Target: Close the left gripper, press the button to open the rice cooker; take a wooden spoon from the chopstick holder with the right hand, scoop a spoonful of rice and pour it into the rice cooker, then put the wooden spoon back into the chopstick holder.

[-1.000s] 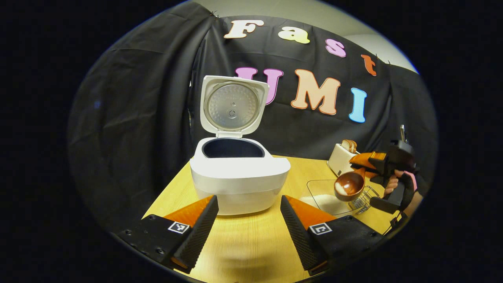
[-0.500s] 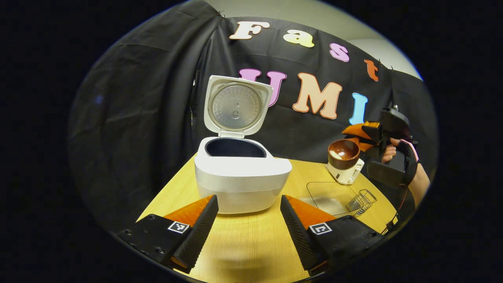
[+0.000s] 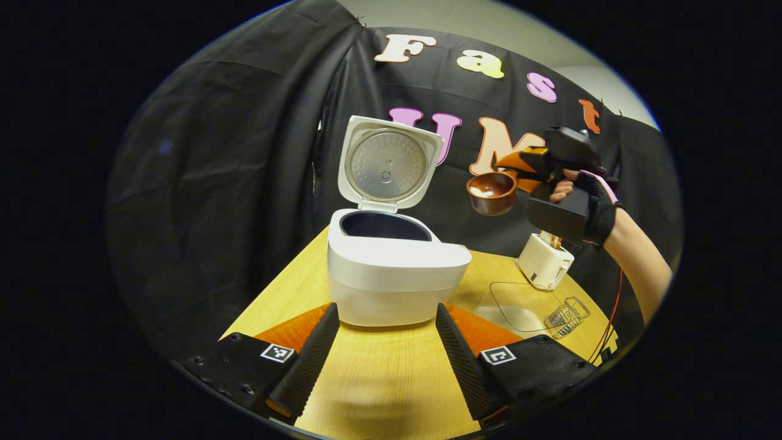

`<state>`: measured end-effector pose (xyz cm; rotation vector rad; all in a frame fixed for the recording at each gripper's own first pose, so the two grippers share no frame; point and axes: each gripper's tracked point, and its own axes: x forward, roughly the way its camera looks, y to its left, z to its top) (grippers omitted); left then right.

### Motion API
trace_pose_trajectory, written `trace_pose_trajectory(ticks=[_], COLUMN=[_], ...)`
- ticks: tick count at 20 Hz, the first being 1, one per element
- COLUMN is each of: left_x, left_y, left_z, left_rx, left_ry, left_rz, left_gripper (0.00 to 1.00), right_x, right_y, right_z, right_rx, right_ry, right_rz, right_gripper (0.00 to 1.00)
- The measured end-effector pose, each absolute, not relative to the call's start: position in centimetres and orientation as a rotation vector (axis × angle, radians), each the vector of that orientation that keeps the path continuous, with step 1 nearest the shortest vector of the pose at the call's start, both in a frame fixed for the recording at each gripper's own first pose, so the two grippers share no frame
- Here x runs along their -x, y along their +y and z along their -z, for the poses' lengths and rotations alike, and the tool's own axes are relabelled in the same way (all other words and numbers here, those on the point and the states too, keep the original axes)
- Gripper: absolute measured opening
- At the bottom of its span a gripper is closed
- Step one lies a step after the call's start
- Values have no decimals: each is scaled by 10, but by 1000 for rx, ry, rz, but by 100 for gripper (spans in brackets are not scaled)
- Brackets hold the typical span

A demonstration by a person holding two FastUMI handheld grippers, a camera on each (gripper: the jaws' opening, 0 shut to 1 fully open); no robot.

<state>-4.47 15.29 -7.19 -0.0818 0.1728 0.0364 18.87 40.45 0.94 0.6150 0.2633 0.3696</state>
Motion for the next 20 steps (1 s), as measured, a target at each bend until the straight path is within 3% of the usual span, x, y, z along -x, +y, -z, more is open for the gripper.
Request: trace_pose_trajectory(ticks=[9,14,20], left_x=[61,75,79], left_y=[185,201,205], left_z=[85,94,106], left_rx=[118,115,127], left_ry=[185,198,213], left_rz=[-116,-154,-179], left_gripper=[94,95,95], right_x=[-209,-204,-193], right_y=[514,548,569], right_z=[35,38,32], right_rx=[-179,202,463], right_ry=[141,-18,-155], right_rz=[-443,-481,-525], right_gripper=[14,12,12])
